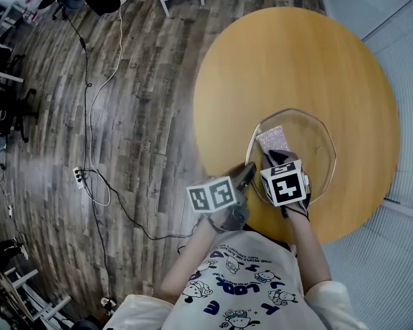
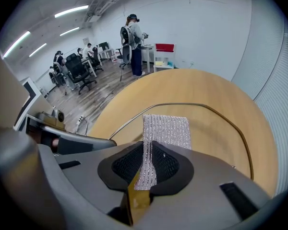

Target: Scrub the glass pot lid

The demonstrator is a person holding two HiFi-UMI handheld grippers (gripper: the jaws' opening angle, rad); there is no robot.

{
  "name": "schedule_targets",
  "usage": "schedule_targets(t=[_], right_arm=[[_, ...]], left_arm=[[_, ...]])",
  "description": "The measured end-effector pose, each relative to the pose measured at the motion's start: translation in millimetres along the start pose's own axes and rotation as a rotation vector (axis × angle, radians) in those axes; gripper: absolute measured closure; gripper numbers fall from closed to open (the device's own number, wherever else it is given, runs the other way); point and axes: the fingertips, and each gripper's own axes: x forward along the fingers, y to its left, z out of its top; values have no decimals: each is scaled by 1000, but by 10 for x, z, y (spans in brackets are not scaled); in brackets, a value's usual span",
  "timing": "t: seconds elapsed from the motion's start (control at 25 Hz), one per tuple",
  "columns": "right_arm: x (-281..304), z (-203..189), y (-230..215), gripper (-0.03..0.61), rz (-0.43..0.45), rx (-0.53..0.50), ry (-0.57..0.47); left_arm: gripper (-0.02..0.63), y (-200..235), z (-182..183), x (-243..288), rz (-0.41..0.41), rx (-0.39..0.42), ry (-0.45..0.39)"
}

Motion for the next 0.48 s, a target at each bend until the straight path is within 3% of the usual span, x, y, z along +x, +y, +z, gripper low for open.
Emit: schedule_targets(t=[0.28,0.48], right_arm=[[-117,69,38,515,24,38,-60],[-259,125,79,515,47,50,-121]], left_arm=[[530,-6,52,-19,2,3,-23],[494,13,147,-121,2,18,-53]])
